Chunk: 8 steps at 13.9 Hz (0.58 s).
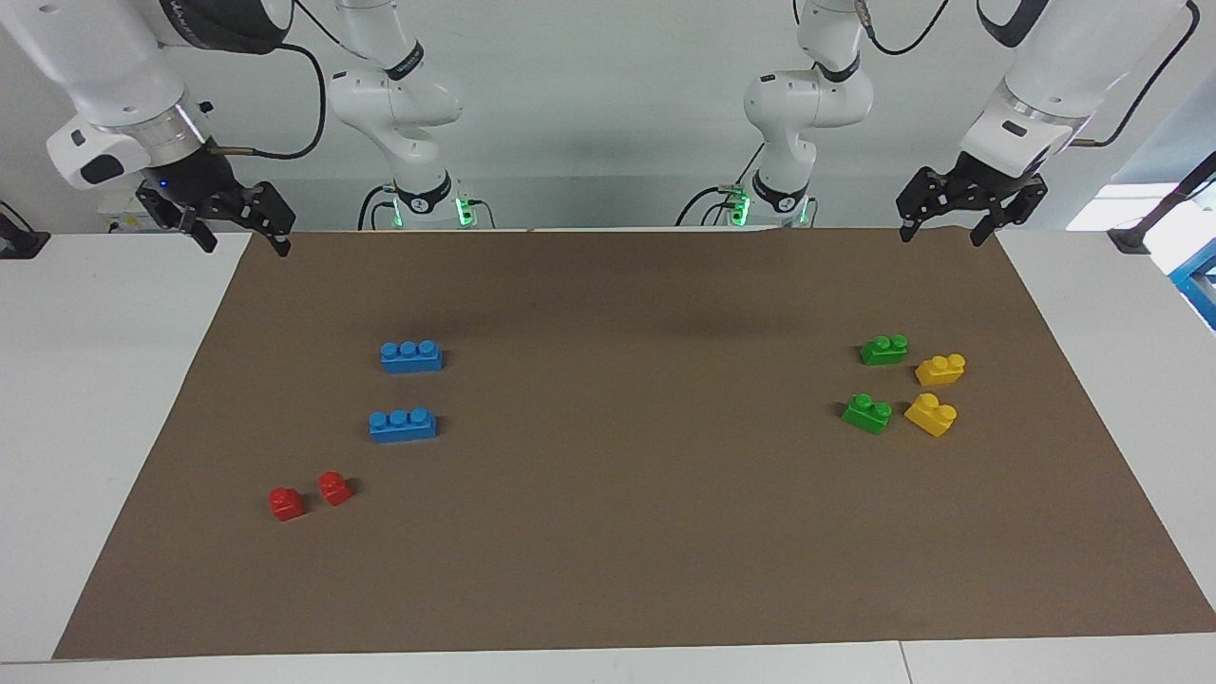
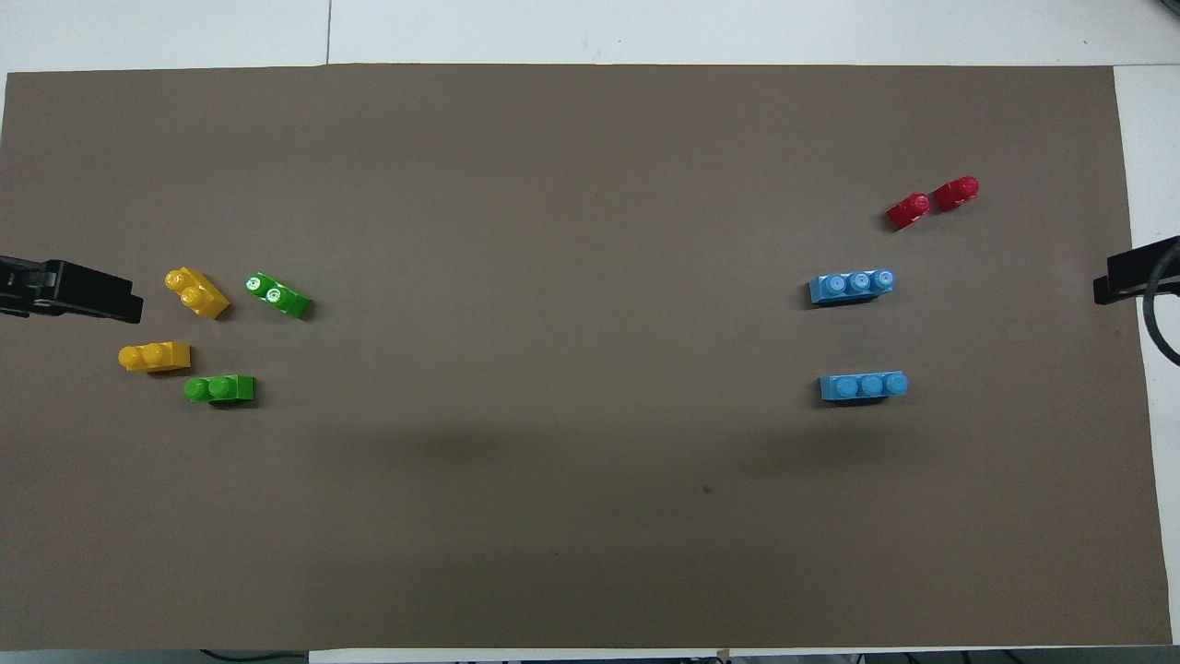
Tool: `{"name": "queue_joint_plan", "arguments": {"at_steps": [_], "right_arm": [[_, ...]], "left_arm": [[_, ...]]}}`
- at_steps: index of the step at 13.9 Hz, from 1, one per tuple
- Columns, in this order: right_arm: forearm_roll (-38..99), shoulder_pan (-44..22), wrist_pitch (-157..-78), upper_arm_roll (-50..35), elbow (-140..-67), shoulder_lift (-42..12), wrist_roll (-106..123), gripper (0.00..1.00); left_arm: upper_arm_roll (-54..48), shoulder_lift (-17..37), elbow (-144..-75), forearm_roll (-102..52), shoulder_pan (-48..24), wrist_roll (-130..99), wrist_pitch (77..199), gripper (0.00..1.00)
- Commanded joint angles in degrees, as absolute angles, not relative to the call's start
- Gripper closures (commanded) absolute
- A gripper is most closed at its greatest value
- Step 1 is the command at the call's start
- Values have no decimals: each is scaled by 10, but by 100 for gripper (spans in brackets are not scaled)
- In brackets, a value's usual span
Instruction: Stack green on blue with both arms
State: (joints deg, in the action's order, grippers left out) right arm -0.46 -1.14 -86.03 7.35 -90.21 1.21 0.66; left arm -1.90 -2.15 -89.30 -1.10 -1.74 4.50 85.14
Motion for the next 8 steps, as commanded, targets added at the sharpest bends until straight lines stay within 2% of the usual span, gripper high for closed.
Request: {"name": "queue_joint_plan", "arguments": {"at_steps": [1,6,8], "right_arm": [[-4,-9,-874,70,-921,26,18,0],[-4,-4,-875,70,-924,26,20,0],[-4,-8,-911,70,-933,27,9,0]], "left_arm": [[-20,-34,-904,-3,-12,47,847,0],[-19,-34,-904,-3,-11,47,845,0],[-19,-37,-907,-3,-11,36,844,0]]}}
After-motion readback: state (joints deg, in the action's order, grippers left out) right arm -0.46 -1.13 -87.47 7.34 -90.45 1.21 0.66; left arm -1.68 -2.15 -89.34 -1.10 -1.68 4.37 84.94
